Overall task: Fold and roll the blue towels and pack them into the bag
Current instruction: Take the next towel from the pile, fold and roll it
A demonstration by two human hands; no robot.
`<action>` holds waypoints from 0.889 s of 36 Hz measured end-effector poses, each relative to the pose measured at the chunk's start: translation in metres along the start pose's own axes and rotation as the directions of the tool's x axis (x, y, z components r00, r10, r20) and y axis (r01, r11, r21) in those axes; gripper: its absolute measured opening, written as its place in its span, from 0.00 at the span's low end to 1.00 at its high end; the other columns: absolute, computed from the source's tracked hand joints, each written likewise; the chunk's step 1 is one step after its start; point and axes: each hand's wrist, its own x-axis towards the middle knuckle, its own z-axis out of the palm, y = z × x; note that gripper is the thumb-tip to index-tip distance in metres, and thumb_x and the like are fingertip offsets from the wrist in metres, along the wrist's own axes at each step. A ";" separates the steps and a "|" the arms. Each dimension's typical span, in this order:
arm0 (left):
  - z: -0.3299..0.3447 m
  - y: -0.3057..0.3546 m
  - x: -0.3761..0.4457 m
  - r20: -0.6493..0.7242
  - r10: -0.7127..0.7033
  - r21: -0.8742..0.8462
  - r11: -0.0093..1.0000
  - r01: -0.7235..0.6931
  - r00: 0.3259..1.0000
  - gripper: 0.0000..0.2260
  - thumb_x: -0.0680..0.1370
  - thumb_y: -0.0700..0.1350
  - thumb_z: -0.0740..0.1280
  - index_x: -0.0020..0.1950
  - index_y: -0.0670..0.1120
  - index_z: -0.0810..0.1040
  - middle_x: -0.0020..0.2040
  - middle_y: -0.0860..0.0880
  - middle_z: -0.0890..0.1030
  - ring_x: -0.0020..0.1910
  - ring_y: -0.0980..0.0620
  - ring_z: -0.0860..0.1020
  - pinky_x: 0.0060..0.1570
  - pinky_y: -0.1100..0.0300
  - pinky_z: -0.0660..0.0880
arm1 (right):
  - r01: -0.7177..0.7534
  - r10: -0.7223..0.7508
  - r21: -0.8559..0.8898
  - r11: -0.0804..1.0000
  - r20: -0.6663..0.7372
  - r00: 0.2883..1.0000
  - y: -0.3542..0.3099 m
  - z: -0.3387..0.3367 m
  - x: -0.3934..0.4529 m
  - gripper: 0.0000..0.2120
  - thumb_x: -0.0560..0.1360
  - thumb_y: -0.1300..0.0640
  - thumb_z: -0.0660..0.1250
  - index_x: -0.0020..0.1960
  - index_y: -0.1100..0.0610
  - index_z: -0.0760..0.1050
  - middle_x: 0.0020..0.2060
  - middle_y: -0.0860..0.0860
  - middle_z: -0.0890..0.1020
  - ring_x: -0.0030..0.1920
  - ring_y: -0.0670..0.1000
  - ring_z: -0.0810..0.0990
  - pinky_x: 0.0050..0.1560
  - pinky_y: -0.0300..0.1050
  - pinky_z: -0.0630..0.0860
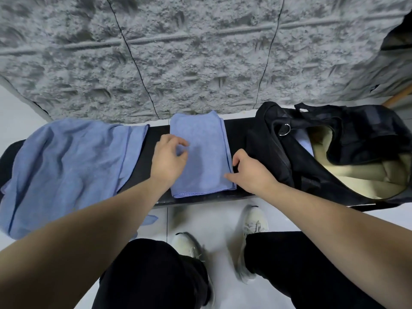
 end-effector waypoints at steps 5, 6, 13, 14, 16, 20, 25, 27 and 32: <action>-0.009 0.020 -0.039 0.386 0.162 0.011 0.984 -0.180 0.908 0.08 0.74 0.42 0.70 0.51 0.50 0.77 0.46 0.55 0.73 0.42 0.59 0.73 0.48 0.59 0.71 | 0.315 -0.313 -0.137 0.939 0.037 0.949 -0.004 0.004 -0.017 0.11 0.73 0.53 0.71 0.50 0.51 0.71 0.37 0.43 0.70 0.42 0.49 0.71 0.46 0.45 0.71; -0.010 0.021 -0.044 0.434 0.196 0.057 0.968 -0.244 0.879 0.09 0.73 0.44 0.72 0.52 0.50 0.77 0.47 0.54 0.74 0.45 0.57 0.74 0.50 0.56 0.72 | 0.382 -0.377 -0.177 0.907 0.061 0.924 -0.005 0.005 -0.020 0.10 0.72 0.52 0.72 0.50 0.51 0.74 0.39 0.43 0.71 0.46 0.49 0.71 0.50 0.45 0.71; -0.013 0.020 -0.064 0.514 0.173 0.289 0.887 -0.359 0.840 0.18 0.72 0.56 0.73 0.58 0.51 0.75 0.55 0.51 0.72 0.55 0.49 0.72 0.54 0.54 0.71 | 0.555 -0.514 -0.387 0.736 0.213 0.831 -0.013 0.014 -0.027 0.13 0.73 0.51 0.70 0.57 0.51 0.77 0.52 0.49 0.77 0.56 0.52 0.72 0.59 0.48 0.69; -0.014 0.017 -0.066 0.500 0.173 0.310 0.879 -0.362 0.849 0.18 0.73 0.55 0.72 0.58 0.51 0.75 0.55 0.51 0.71 0.55 0.49 0.72 0.53 0.55 0.70 | 0.553 -0.508 -0.392 0.736 0.221 0.833 -0.014 0.015 -0.026 0.14 0.74 0.51 0.69 0.58 0.51 0.77 0.53 0.49 0.76 0.57 0.52 0.71 0.60 0.47 0.69; -0.015 0.013 -0.071 0.478 0.173 0.332 0.872 -0.360 0.861 0.16 0.74 0.55 0.71 0.58 0.52 0.75 0.56 0.52 0.71 0.56 0.49 0.71 0.53 0.56 0.69 | 0.538 -0.490 -0.391 0.747 0.222 0.843 -0.014 0.015 -0.024 0.14 0.75 0.50 0.68 0.60 0.51 0.77 0.54 0.49 0.76 0.58 0.52 0.71 0.60 0.46 0.68; -0.015 0.007 -0.075 0.466 0.232 0.290 0.872 -0.395 0.854 0.11 0.78 0.52 0.67 0.58 0.51 0.76 0.55 0.52 0.72 0.54 0.48 0.72 0.53 0.53 0.70 | 0.498 -0.440 -0.369 0.785 0.235 0.867 -0.010 0.017 -0.020 0.16 0.77 0.50 0.67 0.64 0.52 0.76 0.56 0.50 0.77 0.59 0.52 0.71 0.60 0.43 0.67; -0.016 0.005 -0.072 0.488 0.279 0.256 0.860 -0.441 0.827 0.09 0.77 0.47 0.68 0.57 0.48 0.78 0.54 0.50 0.75 0.51 0.47 0.72 0.53 0.52 0.72 | 0.499 -0.437 -0.355 0.790 0.244 0.866 -0.002 0.018 -0.015 0.17 0.76 0.53 0.68 0.65 0.51 0.76 0.56 0.51 0.75 0.61 0.52 0.70 0.62 0.43 0.66; -0.014 0.009 -0.072 0.491 0.285 0.281 0.843 -0.459 0.823 0.09 0.76 0.44 0.67 0.56 0.46 0.78 0.53 0.49 0.75 0.50 0.46 0.72 0.50 0.53 0.72 | 0.501 -0.441 -0.345 0.794 0.240 0.865 -0.002 0.017 -0.014 0.17 0.76 0.54 0.68 0.65 0.51 0.76 0.56 0.51 0.75 0.60 0.52 0.70 0.60 0.40 0.64; -0.009 0.021 -0.070 0.462 0.189 0.362 0.852 -0.379 0.867 0.12 0.76 0.38 0.61 0.57 0.45 0.77 0.53 0.48 0.77 0.50 0.48 0.72 0.46 0.56 0.71 | 0.514 -0.464 -0.396 0.761 0.221 0.858 -0.003 0.018 -0.014 0.15 0.77 0.62 0.62 0.61 0.55 0.79 0.54 0.52 0.78 0.57 0.54 0.74 0.57 0.41 0.67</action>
